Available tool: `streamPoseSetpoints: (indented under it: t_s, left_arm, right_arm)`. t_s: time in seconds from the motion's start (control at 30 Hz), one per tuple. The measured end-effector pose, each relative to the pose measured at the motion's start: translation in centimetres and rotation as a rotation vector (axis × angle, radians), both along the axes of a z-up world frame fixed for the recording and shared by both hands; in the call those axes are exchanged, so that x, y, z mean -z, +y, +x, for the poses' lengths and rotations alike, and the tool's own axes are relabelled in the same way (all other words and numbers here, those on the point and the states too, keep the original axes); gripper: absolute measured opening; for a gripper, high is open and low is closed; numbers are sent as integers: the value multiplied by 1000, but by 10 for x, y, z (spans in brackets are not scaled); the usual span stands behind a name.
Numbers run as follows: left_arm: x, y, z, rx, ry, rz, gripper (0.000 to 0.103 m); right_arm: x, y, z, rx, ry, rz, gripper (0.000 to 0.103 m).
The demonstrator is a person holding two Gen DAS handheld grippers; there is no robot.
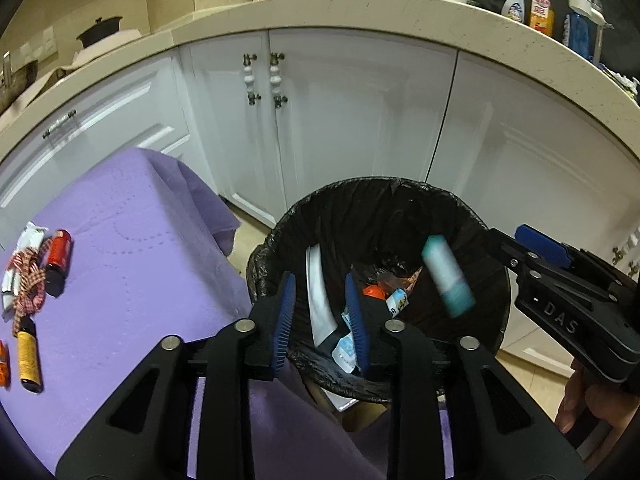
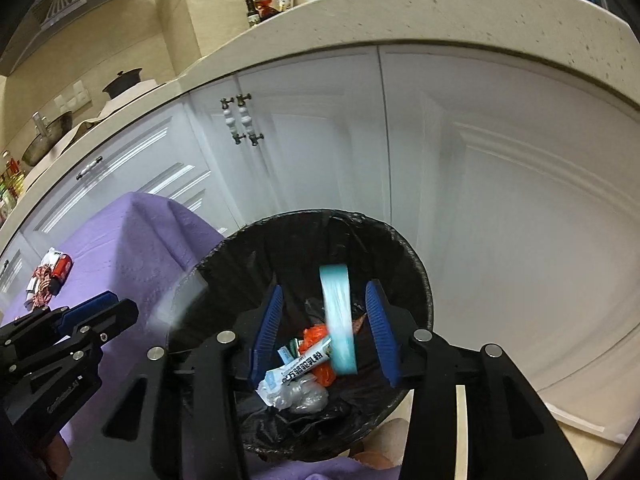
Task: Collect trash
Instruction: 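Carry both tubes over the black bin and open both tools, then move both open tools back over the table items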
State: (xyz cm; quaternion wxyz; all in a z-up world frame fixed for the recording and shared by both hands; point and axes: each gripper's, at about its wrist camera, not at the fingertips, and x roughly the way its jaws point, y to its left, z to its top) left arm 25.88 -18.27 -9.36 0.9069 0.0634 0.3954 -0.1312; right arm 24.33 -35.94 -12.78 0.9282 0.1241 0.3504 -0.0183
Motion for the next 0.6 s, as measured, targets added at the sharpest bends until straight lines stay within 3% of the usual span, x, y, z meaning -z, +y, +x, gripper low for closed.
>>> streamPoseSetpoints:
  t_s: [0.03,0.1,0.27,0.4,0.6]
  left_arm:
    - [1,1,0,-4,1,-2,45]
    - [0,3,-3,-11,-11,-6,51]
    - [-6,8,-8,-13,-23,-14,51]
    - [-16,18,-16,-33,-45,-25,58]
    - [-29,55,-35,-92,-76,-41,61]
  right_arm:
    - [1,-1,-1,2,0,0,44]
    - [1,-2,-3,4,0,2,44]
    - [-1,-2,-7,11,-6,4,47]
    - [-8,4,-10,4,-22,-2,53]
    - [-21,29,-11,-42,-46,0,59]
